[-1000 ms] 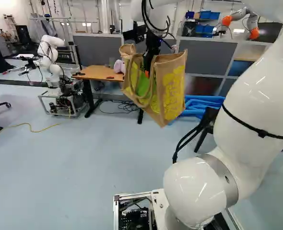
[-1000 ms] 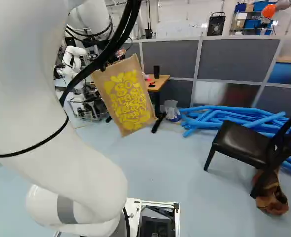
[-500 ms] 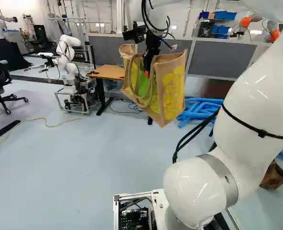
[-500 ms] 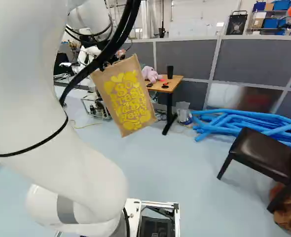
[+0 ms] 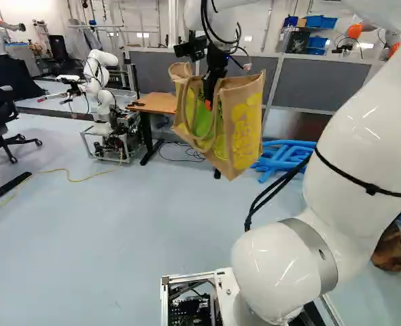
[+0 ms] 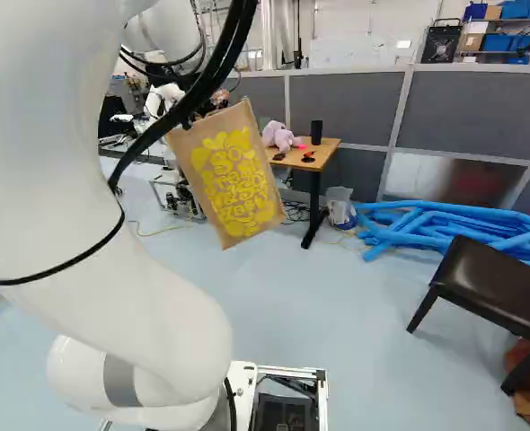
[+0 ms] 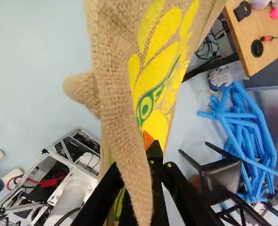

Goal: Pick up the bag on the ground and place it on the table

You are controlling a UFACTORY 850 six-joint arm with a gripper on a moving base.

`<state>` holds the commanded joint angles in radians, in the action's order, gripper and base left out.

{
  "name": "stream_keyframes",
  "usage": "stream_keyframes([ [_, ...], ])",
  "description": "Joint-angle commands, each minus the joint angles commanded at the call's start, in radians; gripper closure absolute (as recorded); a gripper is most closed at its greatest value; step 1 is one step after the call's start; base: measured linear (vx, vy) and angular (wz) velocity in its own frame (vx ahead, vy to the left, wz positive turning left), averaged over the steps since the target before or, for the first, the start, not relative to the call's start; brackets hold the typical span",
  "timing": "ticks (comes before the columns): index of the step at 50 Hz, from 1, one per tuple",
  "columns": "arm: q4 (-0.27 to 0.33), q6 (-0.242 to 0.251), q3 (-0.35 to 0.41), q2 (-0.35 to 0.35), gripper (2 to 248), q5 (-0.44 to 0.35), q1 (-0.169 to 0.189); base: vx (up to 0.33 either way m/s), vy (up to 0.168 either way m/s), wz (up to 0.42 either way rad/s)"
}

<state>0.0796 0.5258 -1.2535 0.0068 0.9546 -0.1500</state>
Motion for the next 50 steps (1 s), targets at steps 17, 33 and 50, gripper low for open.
stream_keyframes([
  [17, 0.000, 0.000, 0.000, 0.000, 229, 0.000, 0.000, 0.118, 0.113, -0.020],
  [33, 0.000, 0.000, 0.000, 0.000, 229, 0.000, 0.000, 0.149, 0.121, -0.021],
  [50, 0.000, 0.000, 0.000, 0.000, 229, 0.000, 0.000, 0.156, 0.113, -0.024],
])
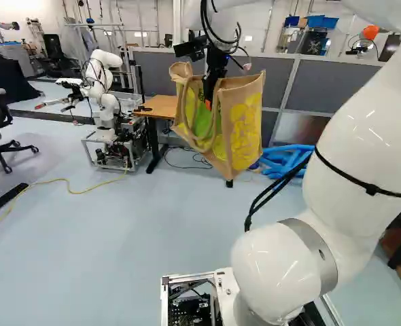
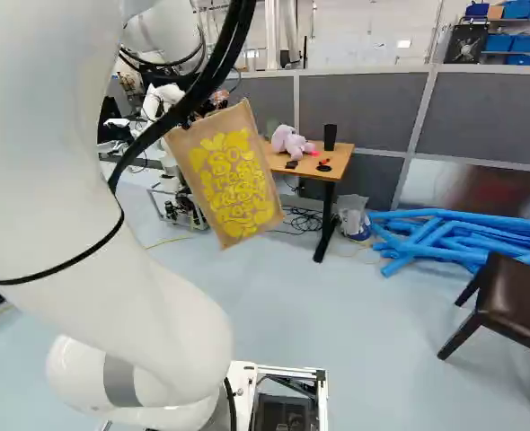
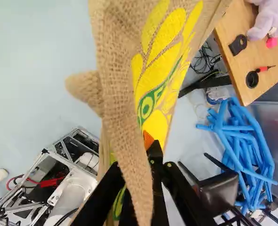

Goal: Pick up the bag on the ground and place it on the table

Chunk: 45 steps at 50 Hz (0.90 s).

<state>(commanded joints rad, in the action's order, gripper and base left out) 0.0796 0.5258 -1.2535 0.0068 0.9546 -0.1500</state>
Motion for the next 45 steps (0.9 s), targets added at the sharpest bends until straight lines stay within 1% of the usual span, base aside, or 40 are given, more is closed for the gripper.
stream_keyframes([
  [19, 0.000, 0.000, 0.000, 0.000, 229, 0.000, 0.000, 0.166, 0.111, -0.022],
  [45, 0.000, 0.000, 0.000, 0.000, 229, 0.000, 0.000, 0.173, 0.092, -0.023],
])
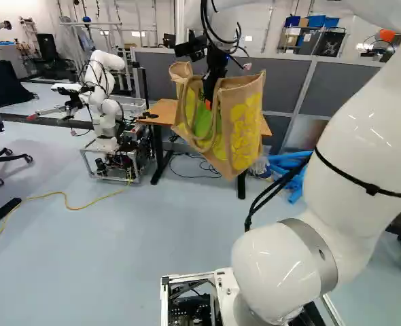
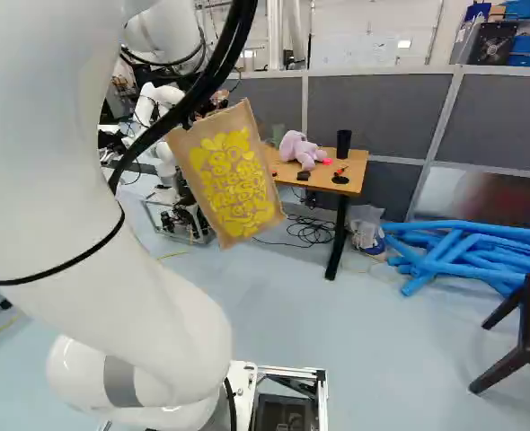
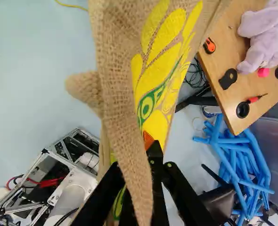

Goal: Pick up the bag on the ground and place it on the table

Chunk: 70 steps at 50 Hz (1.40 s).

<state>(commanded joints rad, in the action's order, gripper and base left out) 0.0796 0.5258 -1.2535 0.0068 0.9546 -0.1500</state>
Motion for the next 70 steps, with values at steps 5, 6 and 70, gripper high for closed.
stream_keyframes([
  [5, 0.000, 0.000, 0.000, 0.000, 229, 0.000, 0.000, 0.176, 0.091, -0.018],
  [6, 0.000, 0.000, 0.000, 0.000, 229, 0.000, 0.000, 0.172, 0.087, -0.031],
  [70, 0.000, 0.000, 0.000, 0.000, 229, 0.000, 0.000, 0.193, 0.089, -0.023],
])
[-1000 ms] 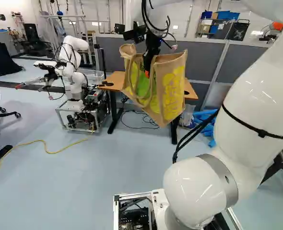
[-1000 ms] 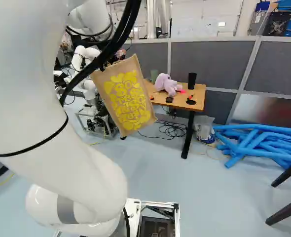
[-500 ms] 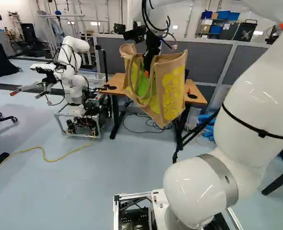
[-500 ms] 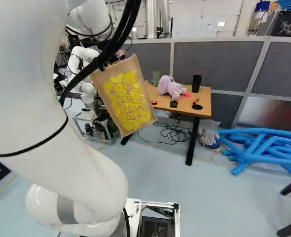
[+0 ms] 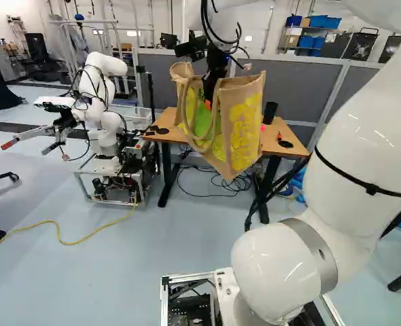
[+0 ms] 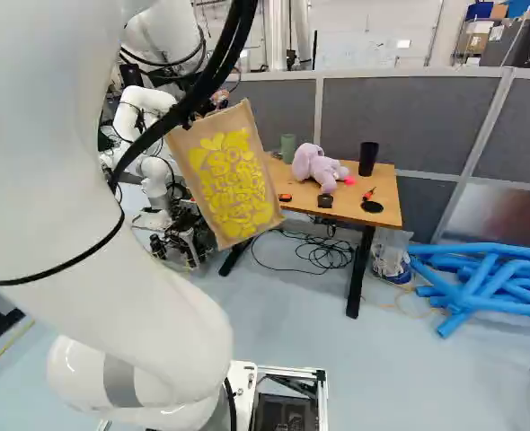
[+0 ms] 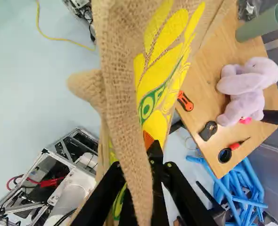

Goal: Pick up the bag on the ground and place it on the table

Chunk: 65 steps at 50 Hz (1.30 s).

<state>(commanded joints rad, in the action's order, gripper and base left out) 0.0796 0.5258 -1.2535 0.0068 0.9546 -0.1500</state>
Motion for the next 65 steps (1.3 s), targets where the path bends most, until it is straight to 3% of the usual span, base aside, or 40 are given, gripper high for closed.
stream_keyframes([
  [43, 0.000, 0.000, 0.000, 0.000, 229, 0.000, 0.000, 0.256, 0.080, -0.034],
  [65, 0.000, 0.000, 0.000, 0.000, 229, 0.000, 0.000, 0.244, 0.044, -0.216],
])
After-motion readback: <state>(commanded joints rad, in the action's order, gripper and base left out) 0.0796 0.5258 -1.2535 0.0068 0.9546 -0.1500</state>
